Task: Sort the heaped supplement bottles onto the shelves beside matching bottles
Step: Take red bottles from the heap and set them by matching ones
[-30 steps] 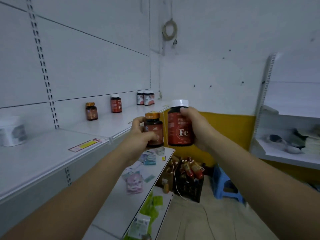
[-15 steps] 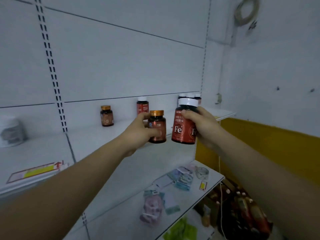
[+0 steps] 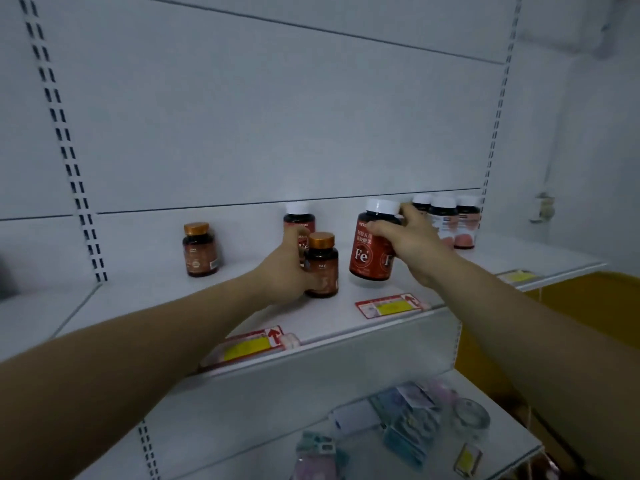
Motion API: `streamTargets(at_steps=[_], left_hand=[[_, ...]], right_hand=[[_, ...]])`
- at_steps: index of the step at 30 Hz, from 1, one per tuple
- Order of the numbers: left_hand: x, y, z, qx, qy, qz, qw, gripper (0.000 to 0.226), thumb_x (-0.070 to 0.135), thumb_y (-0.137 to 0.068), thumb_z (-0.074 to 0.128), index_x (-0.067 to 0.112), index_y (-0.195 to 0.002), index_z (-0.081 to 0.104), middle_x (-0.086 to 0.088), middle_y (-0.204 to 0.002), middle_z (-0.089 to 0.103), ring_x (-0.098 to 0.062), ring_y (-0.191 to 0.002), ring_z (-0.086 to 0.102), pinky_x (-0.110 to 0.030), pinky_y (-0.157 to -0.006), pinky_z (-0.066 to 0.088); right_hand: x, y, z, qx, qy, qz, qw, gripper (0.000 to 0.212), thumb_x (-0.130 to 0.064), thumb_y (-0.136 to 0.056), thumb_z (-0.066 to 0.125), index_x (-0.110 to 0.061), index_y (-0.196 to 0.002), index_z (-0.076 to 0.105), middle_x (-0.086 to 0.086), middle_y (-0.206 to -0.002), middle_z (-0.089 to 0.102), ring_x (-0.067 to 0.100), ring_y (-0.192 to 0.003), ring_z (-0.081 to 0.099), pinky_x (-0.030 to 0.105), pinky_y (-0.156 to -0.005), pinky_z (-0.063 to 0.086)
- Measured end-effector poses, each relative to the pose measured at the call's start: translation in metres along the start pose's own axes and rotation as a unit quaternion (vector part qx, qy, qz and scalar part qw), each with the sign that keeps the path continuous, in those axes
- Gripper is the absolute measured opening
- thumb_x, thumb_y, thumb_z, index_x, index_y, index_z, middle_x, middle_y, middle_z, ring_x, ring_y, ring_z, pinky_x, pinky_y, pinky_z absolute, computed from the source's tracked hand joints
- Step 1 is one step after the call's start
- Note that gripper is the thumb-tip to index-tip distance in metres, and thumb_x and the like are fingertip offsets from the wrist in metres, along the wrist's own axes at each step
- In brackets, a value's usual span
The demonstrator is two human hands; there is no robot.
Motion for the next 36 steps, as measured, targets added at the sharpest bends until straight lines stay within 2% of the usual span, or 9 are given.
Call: streamTargets(at_steps=[4,9,12,18,21,24,30,33,36], left_hand=[[-0.005,-0.02,0.012,0.024,-0.012,-0.025,0.999,0.079,0.01,-0.079,0.073,0.029,-0.136,0.023,0.006,-0.122,0.049,-0.014,-0.111,0.052,-0.03,-0.094,0.045],[0.001,-0.023,0.017,0.101,-0.026,-0.06,0.993,0.077,0.008,-0.081,0.07,0.028,-0.138,0.022,0.02,-0.098,0.046,-0.004,-0.09,0.054,-0.022,-0.081,0.044],[-0.002,-0.012,0.008,0.139,-0.068,-0.093,0.984,0.081,0.008,-0.083,0.068,0.033,-0.141,0.018,0.011,-0.103,0.048,-0.01,-0.093,0.057,-0.022,-0.077,0.047],[-0.029,0.031,-0.048,0.219,-0.148,-0.172,0.949,0.078,0.007,-0.083,0.066,0.032,-0.141,0.022,-0.002,-0.124,0.045,-0.019,-0.104,0.055,-0.034,-0.09,0.049],[-0.032,0.038,-0.076,0.239,-0.241,-0.167,0.926,0.076,0.013,-0.081,0.07,0.023,-0.142,0.027,-0.005,-0.131,0.046,-0.02,-0.108,0.051,-0.029,-0.093,0.042],[-0.037,0.034,-0.096,0.247,-0.323,-0.146,0.902,0.078,0.017,-0.078,0.074,0.02,-0.144,0.031,-0.006,-0.143,0.037,-0.024,-0.127,0.041,-0.031,-0.103,0.033],[-0.069,0.008,-0.13,0.209,-0.444,-0.147,0.859,0.084,0.037,-0.078,0.071,0.026,-0.147,0.025,-0.009,-0.157,0.007,-0.025,-0.146,-0.002,-0.046,-0.116,0.017],[-0.085,-0.007,-0.144,0.199,-0.46,-0.152,0.852,0.086,0.043,-0.078,0.069,0.024,-0.148,0.023,-0.007,-0.156,0.01,-0.025,-0.146,-0.002,-0.045,-0.116,0.017],[-0.092,-0.019,-0.149,0.209,-0.461,-0.135,0.852,0.079,0.04,-0.079,0.069,0.02,-0.144,0.028,-0.006,-0.149,0.025,-0.026,-0.141,0.014,-0.043,-0.111,0.026]], right_hand=[[0.018,-0.04,0.006,-0.065,-0.017,-0.009,0.998,0.043,-0.019,-0.08,0.073,-0.02,-0.118,0.052,-0.001,-0.106,0.063,0.019,-0.099,0.062,0.04,-0.089,0.051],[0.031,-0.062,0.024,-0.161,-0.035,-0.013,0.986,0.044,-0.019,-0.08,0.073,-0.023,-0.117,0.051,0.002,-0.113,0.062,0.021,-0.103,0.061,0.04,-0.091,0.051],[0.032,-0.061,0.037,-0.22,-0.044,-0.019,0.974,0.044,-0.018,-0.081,0.072,-0.024,-0.117,0.049,0.001,-0.114,0.06,0.02,-0.104,0.059,0.037,-0.089,0.051],[0.015,-0.036,0.089,-0.327,-0.039,-0.047,0.943,0.052,-0.018,-0.081,0.073,-0.024,-0.125,0.046,-0.002,-0.113,0.058,0.019,-0.106,0.058,0.034,-0.087,0.051],[0.006,-0.028,0.11,-0.343,-0.029,-0.069,0.936,0.063,-0.017,-0.08,0.074,-0.028,-0.132,0.04,-0.002,-0.118,0.053,0.019,-0.109,0.055,0.032,-0.087,0.048],[0.005,-0.024,0.123,-0.352,-0.02,-0.078,0.932,0.078,-0.015,-0.08,0.074,-0.034,-0.142,0.03,0.001,-0.13,0.044,0.021,-0.115,0.051,0.032,-0.088,0.045],[0.01,-0.023,0.127,-0.353,-0.003,-0.087,0.932,0.066,-0.015,-0.083,0.071,-0.041,-0.131,0.034,0.001,-0.126,0.048,0.023,-0.113,0.053,0.036,-0.09,0.048],[0.011,-0.025,0.126,-0.348,0.007,-0.087,0.934,0.065,-0.014,-0.083,0.071,-0.044,-0.128,0.034,0.0,-0.122,0.05,0.02,-0.109,0.055,0.037,-0.09,0.048],[0.012,-0.027,0.125,-0.344,0.01,-0.093,0.935,0.064,-0.011,-0.083,0.07,-0.044,-0.125,0.034,0.001,-0.122,0.051,0.018,-0.107,0.055,0.035,-0.089,0.048]])
Point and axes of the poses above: each hand's wrist, its own y-axis away from the middle knuckle, its own z-axis out of the palm, x = y × z, the point moved 10 cm from there along -y, towards the middle knuckle
